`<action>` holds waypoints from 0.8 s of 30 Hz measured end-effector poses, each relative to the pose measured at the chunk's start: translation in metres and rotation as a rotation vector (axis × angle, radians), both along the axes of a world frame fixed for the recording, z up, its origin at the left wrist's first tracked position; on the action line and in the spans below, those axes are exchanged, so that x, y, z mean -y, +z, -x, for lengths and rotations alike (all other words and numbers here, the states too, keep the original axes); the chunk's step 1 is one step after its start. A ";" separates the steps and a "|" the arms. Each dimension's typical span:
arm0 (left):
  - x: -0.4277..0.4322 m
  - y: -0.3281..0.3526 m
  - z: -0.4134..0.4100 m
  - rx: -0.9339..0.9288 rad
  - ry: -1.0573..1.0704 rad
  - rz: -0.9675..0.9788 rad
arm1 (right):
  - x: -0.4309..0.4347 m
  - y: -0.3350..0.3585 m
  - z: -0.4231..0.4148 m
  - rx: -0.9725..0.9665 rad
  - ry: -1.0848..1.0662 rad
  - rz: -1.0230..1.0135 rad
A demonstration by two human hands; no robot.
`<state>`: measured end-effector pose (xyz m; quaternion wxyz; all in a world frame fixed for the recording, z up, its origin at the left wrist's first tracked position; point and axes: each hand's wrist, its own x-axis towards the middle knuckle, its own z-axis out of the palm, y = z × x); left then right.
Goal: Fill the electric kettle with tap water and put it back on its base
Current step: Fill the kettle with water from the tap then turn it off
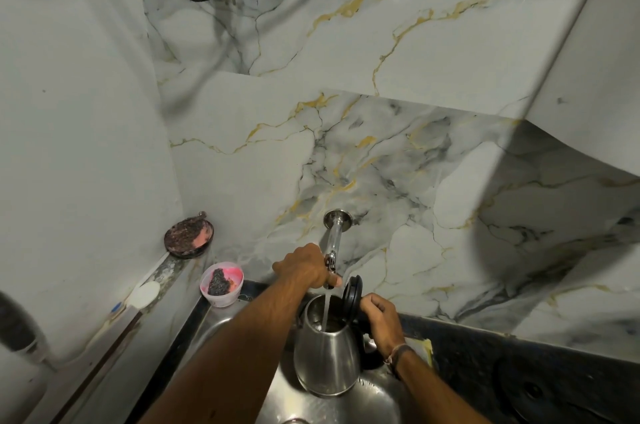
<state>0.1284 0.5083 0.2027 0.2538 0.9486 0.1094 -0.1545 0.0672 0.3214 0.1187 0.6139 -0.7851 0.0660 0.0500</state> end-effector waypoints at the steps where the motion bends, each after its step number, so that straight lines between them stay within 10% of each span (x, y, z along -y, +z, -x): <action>1: 0.000 0.000 0.000 0.002 -0.001 -0.005 | 0.000 0.000 0.000 -0.004 -0.002 -0.001; 18: 0.014 -0.019 0.022 0.354 0.007 -0.319 | -0.001 -0.003 0.007 -0.018 -0.011 -0.039; 24: -0.035 -0.083 0.058 0.481 0.225 0.601 | 0.008 -0.009 0.010 -0.005 0.001 -0.018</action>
